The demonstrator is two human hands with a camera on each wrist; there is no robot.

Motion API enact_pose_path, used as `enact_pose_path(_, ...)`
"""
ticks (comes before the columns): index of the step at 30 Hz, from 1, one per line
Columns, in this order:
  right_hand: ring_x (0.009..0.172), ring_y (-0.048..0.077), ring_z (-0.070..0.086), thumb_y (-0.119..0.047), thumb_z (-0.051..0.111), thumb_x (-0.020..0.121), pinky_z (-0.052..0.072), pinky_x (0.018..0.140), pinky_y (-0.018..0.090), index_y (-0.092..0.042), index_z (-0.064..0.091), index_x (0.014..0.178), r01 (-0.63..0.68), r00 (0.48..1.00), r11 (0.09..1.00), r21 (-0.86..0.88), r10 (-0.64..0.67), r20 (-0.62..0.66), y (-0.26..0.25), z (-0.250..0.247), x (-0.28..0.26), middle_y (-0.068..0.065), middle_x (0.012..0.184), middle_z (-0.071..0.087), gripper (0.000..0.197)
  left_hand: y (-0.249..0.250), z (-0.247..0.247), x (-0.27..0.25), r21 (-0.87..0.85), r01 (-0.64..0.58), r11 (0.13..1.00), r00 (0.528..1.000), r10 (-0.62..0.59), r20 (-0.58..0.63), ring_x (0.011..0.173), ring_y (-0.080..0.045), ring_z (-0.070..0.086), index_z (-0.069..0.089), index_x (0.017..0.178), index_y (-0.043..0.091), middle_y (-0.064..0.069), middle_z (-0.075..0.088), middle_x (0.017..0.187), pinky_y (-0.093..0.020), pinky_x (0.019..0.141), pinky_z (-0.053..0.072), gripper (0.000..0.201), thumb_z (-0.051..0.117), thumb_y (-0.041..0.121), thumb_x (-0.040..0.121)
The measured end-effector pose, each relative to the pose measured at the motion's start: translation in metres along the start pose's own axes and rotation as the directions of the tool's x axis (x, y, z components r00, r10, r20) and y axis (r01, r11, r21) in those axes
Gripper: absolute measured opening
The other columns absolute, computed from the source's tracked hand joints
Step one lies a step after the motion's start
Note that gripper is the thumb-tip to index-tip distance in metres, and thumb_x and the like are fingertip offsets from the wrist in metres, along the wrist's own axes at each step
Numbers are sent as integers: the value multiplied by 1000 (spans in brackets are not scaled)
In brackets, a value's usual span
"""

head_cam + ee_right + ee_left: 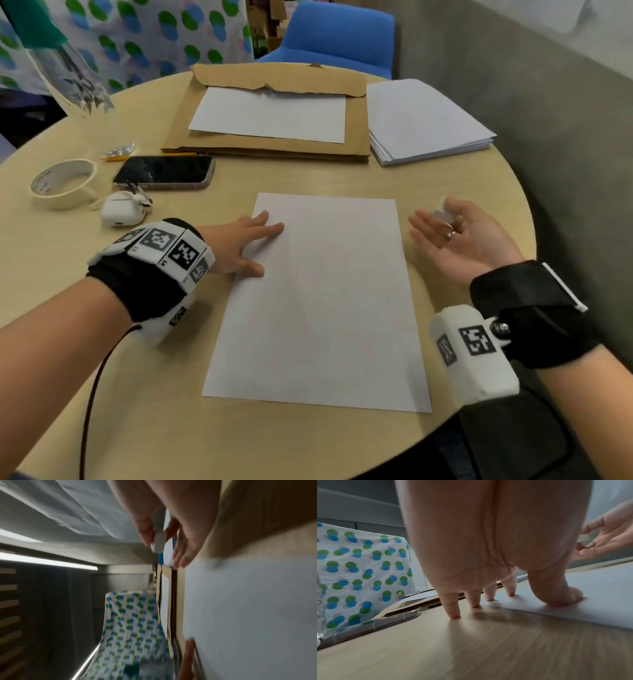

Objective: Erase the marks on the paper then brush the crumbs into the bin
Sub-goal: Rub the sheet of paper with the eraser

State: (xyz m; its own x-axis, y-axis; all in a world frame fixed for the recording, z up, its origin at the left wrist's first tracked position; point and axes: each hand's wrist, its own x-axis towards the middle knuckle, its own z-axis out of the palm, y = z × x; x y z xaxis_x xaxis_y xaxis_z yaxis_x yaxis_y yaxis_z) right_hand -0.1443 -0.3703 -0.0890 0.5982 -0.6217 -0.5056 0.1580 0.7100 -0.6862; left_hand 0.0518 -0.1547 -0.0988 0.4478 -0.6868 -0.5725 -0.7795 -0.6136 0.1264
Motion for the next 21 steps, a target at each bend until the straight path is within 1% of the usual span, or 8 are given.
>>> enact_pose_path(2, 95, 24, 67, -17, 54, 89, 56, 83, 33, -11, 53, 88, -140, 973, 985, -103, 156, 171, 13, 9, -7, 13, 103, 65, 6, -1, 2, -1, -1, -3, 1000, 1000, 3, 5, 146, -17, -7, -8, 147, 36, 4, -15, 157, -38, 117, 7, 83, 53, 40, 90)
enact_pose_path(4, 88, 24, 70, -17, 60, 78, 57, 80, 32, -11, 53, 90, -261, 892, 935, -240, 329, 311, 30, 21, -12, 14, 104, 68, 15, 0, 4, -2, -2, 0, 1000, 1000, 0, 11, 146, -17, -8, -8, 146, 37, 5, -15, 157, -38, 117, 7, 84, 54, 39, 90)
enact_pose_path(7, 88, 25, 67, -14, 59, 83, 57, 76, 30, -11, 52, 88, -305, 845, 892, -335, 415, 338, 49, 33, -5, 15, 107, 64, 9, 0, 7, -6, -2, -2, 1000, 1000, 2, 20, 146, -17, -8, -10, 145, 37, 5, -16, 157, -38, 117, 7, 85, 54, 39, 90)
enact_pose_path(11, 83, 19, 59, -15, 52, 92, 52, 70, 27, -11, 53, 81, -58, 998, 982, -179, 61, 15, 39, 31, 19, 8, 94, 58, 11, 0, 10, -12, -18, -8, 1000, 1000, 9, 18, 146, -18, -9, -10, 145, 37, 4, -16, 157, -35, 117, 4, 85, 54, 39, 90)
enact_pose_path(13, 74, 13, 48, -18, 56, 88, 42, 63, 22, -13, 54, 81, 101, 973, 974, -204, -140, -185, 21, 27, 23, 2, 90, 50, 8, 1, 9, -12, -20, -10, 1000, 1000, 11, 18, 146, -18, -9, -10, 146, 37, 4, -17, 157, -35, 117, 4, 85, 54, 39, 90)
enact_pose_path(15, 72, 12, 42, -23, 59, 83, 39, 63, 22, -15, 57, 87, 139, 939, 949, -282, -217, -268, 8, 21, 20, -1, 91, 45, 9, 1, 8, -13, -26, -7, 1000, 999, 8, 34, 146, -17, -11, -10, 145, 38, 5, -19, 156, -36, 117, 3, 89, 57, 41, 87)
enact_pose_path(19, 67, 13, 59, -15, 59, 87, 51, 57, 21, -11, 57, 82, 141, 988, 930, -340, -152, -6, 0, 20, 8, 2, 81, 55, 6, 1, 7, -14, 10, -1, 1000, 994, -1, 114, 143, -17, -20, -22, 140, 40, 8, -28, 153, -41, 117, -2, 116, 70, 52, 71)
enact_pose_path(21, 51, 11, 60, -14, 60, 87, 50, 49, 18, -7, 59, 84, 122, 983, 797, -591, -15, 182, 1, 27, 2, 5, 77, 59, 8, 3, 7, -14, 53, 5, 999, 990, -13, 141, 142, -18, -24, -28, 137, 40, 8, -33, 151, -43, 116, -6, 127, 74, 54, 63)
